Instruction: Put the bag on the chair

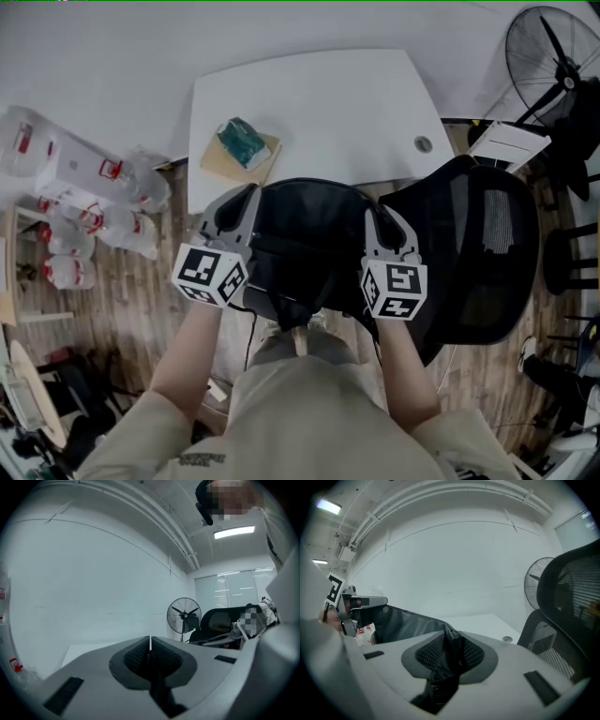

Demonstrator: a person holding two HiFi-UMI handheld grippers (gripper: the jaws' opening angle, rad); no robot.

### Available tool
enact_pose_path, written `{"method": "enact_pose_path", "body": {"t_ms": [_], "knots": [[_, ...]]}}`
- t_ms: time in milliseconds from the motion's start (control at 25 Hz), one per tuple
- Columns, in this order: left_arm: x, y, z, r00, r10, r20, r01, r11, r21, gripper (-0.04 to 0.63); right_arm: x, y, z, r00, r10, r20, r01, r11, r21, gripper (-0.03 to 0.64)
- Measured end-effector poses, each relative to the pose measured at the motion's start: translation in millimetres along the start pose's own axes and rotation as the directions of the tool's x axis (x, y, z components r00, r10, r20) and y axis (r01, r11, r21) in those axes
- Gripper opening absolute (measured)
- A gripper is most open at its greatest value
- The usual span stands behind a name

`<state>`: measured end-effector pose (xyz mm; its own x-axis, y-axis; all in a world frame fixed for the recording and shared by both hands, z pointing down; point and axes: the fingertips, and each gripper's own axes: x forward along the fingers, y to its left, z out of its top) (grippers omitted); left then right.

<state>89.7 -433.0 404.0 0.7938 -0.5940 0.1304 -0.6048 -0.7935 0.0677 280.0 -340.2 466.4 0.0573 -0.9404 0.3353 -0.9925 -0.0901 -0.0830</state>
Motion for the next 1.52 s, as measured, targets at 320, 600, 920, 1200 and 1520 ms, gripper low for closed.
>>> {"method": "enact_pose_path", "body": {"t_ms": [320, 600, 920, 1200, 1520], "knots": [[27, 32, -53, 0.998, -0.038, -0.057, 0.036, 0.999, -0.041, 0.028, 33, 7, -44, 0.995, -0.035, -0.095, 0.035, 0.999, 0.004, 0.097], [43, 52, -107, 0.989, -0.096, -0.114, 0.09, 0.994, -0.061, 0.028, 66, 10, -95, 0.982, -0.06, -0.179, 0.073, 0.995, 0.064, 0.097], [53, 58, -181, 0.968, -0.176, -0.179, 0.165, 0.984, -0.073, 0.028, 91, 7, -163, 0.961, -0.099, -0.257, 0.127, 0.987, 0.097, 0.098], [57, 61, -244, 0.958, -0.178, -0.223, 0.157, 0.981, -0.11, 0.028, 106, 3, -217, 0.943, -0.113, -0.314, 0.158, 0.98, 0.124, 0.103], [64, 75, -304, 0.956, -0.15, -0.252, 0.12, 0.984, -0.133, 0.028, 129, 6, -267, 0.937, -0.088, -0.338, 0.138, 0.982, 0.128, 0.103]]}}
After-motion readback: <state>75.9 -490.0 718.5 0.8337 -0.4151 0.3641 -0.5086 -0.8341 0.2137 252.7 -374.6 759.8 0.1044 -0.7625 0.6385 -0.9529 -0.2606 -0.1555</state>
